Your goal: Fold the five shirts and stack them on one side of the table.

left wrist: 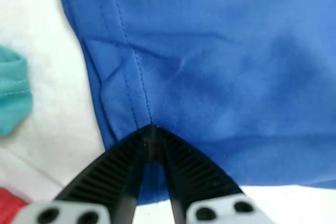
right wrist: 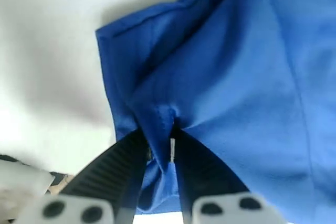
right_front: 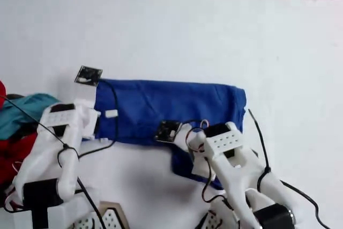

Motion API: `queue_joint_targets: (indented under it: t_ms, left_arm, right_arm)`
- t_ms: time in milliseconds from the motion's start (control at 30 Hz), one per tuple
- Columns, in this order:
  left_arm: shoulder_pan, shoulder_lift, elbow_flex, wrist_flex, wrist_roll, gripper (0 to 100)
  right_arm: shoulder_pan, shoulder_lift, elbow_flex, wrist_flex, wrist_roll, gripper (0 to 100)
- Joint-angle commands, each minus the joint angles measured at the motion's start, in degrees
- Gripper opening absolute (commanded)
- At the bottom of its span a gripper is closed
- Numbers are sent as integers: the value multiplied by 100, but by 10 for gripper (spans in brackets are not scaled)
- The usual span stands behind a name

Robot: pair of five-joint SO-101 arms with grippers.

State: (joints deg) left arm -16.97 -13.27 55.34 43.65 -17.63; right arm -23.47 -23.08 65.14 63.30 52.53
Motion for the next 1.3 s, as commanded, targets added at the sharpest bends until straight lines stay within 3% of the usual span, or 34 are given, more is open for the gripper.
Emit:
queue_joint_targets:
  t_ms: [0, 233, 533, 967, 1200, 1267]
  left_arm:
    - [18, -114, 4, -149, -53, 24]
    - [18, -114, 13, -149, -62, 24]
    - [18, -114, 13, -141, -62, 24]
    - [18, -114, 13, -141, -62, 24]
    - [18, -114, 13, -141, -62, 24]
    - [18, -114, 13, -141, -62, 24]
  right_arm:
    - [101, 119, -404, 479, 53, 18]
    - [101, 154, -1987, 1464, 62, 18]
    - [233, 312, -3719, 1666, 62, 18]
    - [1138, 2923, -5881, 1666, 62, 19]
    - [1455, 3477, -6453, 1560, -53, 189]
    - [1666, 3521, -6585, 1341, -501, 197]
